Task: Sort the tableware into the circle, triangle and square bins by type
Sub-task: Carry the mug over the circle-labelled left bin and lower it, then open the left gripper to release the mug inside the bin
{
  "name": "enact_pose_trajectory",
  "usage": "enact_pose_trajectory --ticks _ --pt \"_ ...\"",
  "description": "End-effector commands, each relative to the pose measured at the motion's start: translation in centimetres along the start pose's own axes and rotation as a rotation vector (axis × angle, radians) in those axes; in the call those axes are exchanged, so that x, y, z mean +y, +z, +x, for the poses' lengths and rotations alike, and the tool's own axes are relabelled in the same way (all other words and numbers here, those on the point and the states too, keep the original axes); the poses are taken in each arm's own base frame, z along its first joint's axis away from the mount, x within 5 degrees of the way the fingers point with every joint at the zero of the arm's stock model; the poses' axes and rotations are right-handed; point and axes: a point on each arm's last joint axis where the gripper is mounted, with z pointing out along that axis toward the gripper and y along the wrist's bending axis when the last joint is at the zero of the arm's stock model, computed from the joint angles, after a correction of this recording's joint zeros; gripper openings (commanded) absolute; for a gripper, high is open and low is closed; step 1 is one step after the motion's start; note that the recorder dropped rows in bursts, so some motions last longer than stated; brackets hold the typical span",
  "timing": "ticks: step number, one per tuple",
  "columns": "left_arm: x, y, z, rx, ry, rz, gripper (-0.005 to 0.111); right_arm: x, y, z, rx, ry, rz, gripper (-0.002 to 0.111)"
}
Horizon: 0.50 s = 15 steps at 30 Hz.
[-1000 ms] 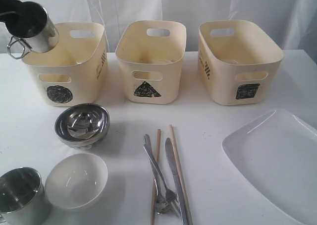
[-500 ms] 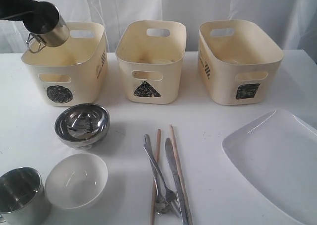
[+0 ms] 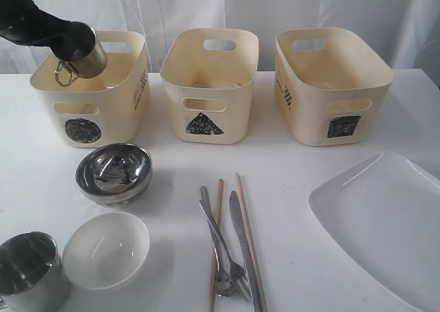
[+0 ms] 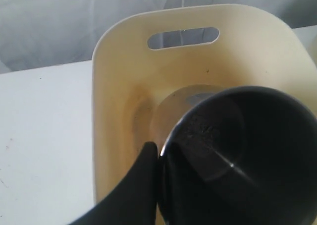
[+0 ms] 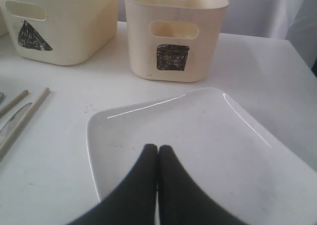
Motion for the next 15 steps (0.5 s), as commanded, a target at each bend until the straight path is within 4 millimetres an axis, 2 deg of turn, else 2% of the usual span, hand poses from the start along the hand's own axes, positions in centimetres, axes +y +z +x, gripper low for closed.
enact_pose_trajectory --ticks 1,8,11,15 --pt "0.1 1.0 0.1 0.001 -0.02 0.013 0.0 0.0 0.0 0.0 -0.011 -0.003 -0.001 0.0" --pt "0.3 2.7 1.1 0.032 -0.035 0.018 0.0 0.0 0.0 0.0 -0.011 -0.003 -0.001 0.0" --pt "0.4 3.0 1.3 0.035 -0.035 0.017 0.012 0.0 0.0 0.0 -0.011 -0.003 -0.001 0.0" --pt "0.4 3.1 1.4 0.03 -0.036 0.012 0.04 0.0 0.0 0.0 -0.011 -0.003 -0.001 0.0"
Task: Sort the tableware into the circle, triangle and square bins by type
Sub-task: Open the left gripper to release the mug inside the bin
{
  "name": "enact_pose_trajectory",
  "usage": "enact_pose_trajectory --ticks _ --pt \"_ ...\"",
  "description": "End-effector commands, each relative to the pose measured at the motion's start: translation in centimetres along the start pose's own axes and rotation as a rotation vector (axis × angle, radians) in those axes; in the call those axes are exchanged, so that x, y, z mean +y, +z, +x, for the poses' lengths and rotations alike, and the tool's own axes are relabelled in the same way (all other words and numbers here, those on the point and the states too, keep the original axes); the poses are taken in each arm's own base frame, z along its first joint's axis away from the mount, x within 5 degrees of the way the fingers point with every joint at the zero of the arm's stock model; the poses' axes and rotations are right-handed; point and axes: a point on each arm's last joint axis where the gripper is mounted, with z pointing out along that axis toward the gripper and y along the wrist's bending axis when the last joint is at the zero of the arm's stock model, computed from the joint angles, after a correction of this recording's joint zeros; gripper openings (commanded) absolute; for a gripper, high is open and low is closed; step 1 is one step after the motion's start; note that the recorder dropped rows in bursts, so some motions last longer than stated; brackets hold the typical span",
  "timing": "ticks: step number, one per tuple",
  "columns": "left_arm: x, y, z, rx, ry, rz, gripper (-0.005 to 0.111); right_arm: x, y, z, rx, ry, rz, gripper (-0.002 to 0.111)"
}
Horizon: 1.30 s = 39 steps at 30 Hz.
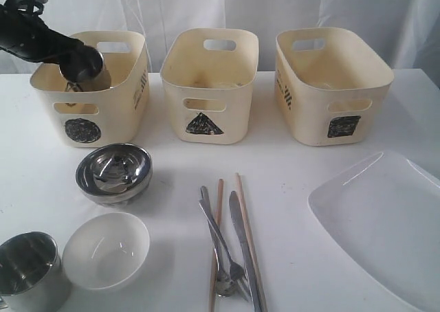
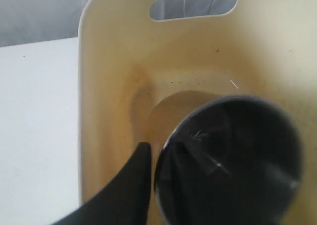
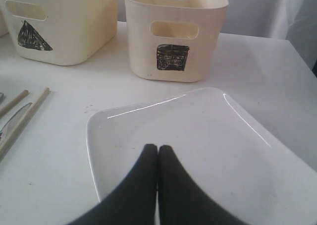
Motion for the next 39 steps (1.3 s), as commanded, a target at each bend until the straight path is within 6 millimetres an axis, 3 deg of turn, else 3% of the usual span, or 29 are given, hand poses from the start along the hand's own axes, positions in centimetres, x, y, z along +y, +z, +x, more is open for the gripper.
enact_pose_trajectory --ticks 1,4,11,16,21,30,32,35,39 --pt "-0.1 -0.1 -0.4 -0.03 -0.019 0.003 0.047 0.0 0.0 0.0 -0.011 -0.003 -0.001 0.0" --pt "-0.1 -0.1 -0.6 -0.054 -0.039 0.004 0.058 0.0 0.0 0.0 -0.011 -0.003 -0.001 0.0" --pt "-0.8 -1.1 -1.4 -0.052 -0.08 0.064 0.059 0.0 0.0 0.0 -0.011 -0.003 -0.001 0.0" --pt "-1.8 -4.8 -3.3 -0.07 -0.041 0.097 0.059 0.0 0.0 0.0 -0.011 -0.003 -0.001 0.0" --pt "-3.0 -9.6 -3.8 0.023 0.06 0.115 0.059 0.0 0.0 0.0 -0.011 -0.003 -0.001 0.0" --pt "-4.0 -18.4 -1.5 0.38 0.168 0.067 0.059 0.0 0.0 0.0 -0.011 -0.003 -0.001 0.0" --pt "-4.1 -19.7 -1.5 0.381 0.148 0.033 0.059 0.0 0.0 0.0 -0.011 -0.003 -0.001 0.0" --pt "-4.4 -20.4 -0.2 0.408 0.136 0.042 0.059 0.0 0.0 0.0 -0.011 -0.003 -0.001 0.0" --pt "-4.7 -19.5 3.3 0.527 0.097 0.08 0.059 0.0 0.0 0.0 -0.011 -0.003 -0.001 0.0"
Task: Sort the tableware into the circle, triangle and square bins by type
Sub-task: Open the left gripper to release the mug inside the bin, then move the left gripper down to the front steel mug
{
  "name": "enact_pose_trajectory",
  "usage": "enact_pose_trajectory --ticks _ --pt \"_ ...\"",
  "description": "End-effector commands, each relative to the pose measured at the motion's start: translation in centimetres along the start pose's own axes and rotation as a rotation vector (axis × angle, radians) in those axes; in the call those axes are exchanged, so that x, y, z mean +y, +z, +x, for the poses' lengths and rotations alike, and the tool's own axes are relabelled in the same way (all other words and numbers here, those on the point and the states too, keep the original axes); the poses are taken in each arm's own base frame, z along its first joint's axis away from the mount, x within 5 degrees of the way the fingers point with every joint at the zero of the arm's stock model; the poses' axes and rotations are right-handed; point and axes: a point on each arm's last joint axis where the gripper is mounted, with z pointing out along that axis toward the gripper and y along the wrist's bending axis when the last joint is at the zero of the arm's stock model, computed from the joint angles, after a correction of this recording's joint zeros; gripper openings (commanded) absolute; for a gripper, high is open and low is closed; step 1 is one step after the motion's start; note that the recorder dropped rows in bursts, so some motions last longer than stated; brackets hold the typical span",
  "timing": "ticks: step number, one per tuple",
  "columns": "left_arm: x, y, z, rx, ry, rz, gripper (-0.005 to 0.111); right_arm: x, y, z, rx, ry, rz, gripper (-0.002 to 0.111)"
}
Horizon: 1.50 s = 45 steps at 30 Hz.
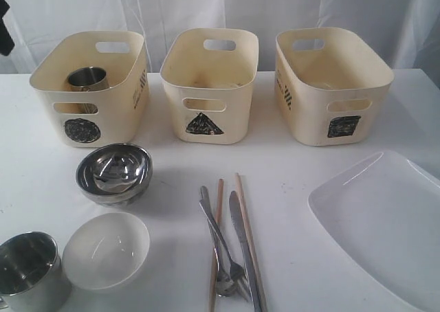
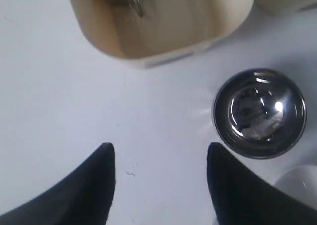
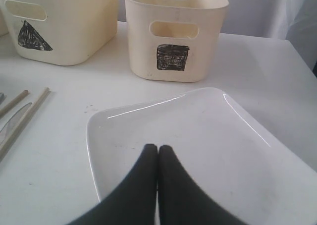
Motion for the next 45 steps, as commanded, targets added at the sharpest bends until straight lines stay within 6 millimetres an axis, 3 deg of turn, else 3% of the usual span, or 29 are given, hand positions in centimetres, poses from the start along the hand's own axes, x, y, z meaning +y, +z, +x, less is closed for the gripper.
enact_pose_trajectory --ticks 1,5,10,22,34,45 --pt "-1.1 1.5 3.2 0.168 -0.036 0.089 0.059 0.0 0.0 0.0 -0.011 -0.003 -0.001 0.0" --pt "-2.1 1.8 5.4 0.21 -0.053 0.137 0.059 0.0 0.0 0.0 -0.011 -0.003 -0.001 0.0" --pt "-3.5 0.7 8.5 0.228 -0.061 0.155 0.059 0.0 0.0 0.0 -0.011 -0.003 -0.001 0.0" --pt "-5.4 0.8 13.2 0.219 -0.086 0.189 0.059 0.0 0.0 0.0 -0.011 -0.003 -0.001 0.0" --pt "-6.2 3.9 15.2 0.213 -0.108 0.265 0.059 0.0 0.0 0.0 -0.011 -0.003 -0.001 0.0" --pt "-6.3 4.1 15.4 0.21 -0.106 0.269 0.059 0.0 0.0 0.0 -0.011 -0.003 -0.001 0.0"
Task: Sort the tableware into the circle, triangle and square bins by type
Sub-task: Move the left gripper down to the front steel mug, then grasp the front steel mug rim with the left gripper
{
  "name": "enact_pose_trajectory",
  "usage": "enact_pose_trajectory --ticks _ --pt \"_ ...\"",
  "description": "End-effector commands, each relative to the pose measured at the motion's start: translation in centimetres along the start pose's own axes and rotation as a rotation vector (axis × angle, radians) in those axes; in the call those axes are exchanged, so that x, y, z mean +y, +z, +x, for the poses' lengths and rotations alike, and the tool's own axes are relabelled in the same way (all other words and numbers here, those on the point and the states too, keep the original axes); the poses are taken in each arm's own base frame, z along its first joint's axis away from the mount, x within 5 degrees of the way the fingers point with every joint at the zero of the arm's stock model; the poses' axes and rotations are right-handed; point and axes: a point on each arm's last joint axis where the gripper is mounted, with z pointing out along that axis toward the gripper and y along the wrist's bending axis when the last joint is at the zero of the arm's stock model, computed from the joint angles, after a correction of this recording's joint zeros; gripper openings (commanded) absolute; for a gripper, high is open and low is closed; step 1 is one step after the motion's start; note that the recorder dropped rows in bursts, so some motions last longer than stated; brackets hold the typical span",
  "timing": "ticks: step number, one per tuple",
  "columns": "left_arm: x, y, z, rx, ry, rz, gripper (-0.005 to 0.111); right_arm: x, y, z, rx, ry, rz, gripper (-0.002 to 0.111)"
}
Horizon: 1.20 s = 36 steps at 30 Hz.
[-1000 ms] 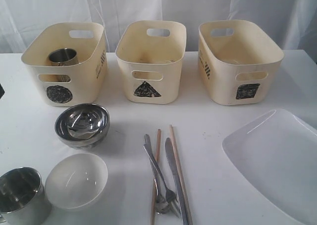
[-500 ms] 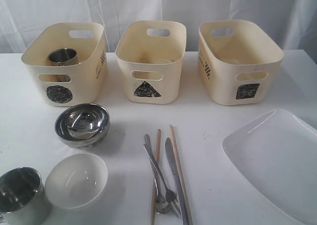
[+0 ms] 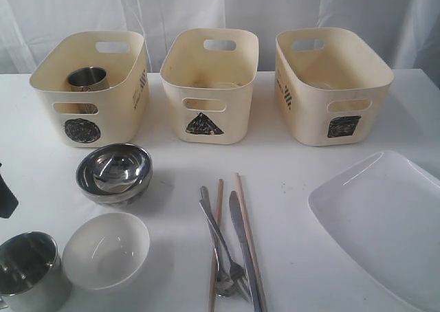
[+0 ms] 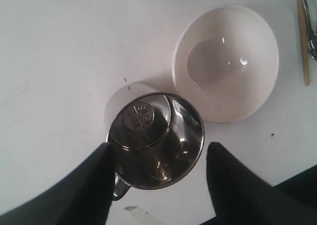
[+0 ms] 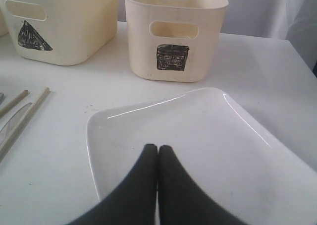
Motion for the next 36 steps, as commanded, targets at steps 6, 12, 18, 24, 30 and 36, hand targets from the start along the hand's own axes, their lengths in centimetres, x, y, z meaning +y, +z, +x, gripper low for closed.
enact_pose_trajectory --ticks 6,12,18,24,30,36 --pt "0.0 1.3 1.0 0.014 -0.02 0.019 0.059 0.0 0.0 0.0 -0.011 -0.003 -0.001 0.0" --pt "0.4 2.5 1.5 0.005 -0.022 0.01 0.059 0.0 0.0 0.0 -0.011 -0.003 -0.001 0.0" --pt "0.8 3.5 1.8 -0.026 -0.022 -0.016 0.059 0.0 0.0 0.0 -0.011 -0.003 -0.001 0.0" --pt "1.2 4.3 2.1 -0.044 -0.006 -0.038 0.059 0.0 0.0 0.0 -0.011 -0.003 -0.001 0.0" --pt "1.4 4.9 2.5 -0.055 -0.001 -0.05 0.059 0.0 0.0 0.0 -0.011 -0.003 -0.001 0.0" --pt "1.4 4.9 2.5 -0.06 -0.003 -0.052 0.059 0.0 0.0 0.0 -0.011 -0.003 -0.001 0.0"
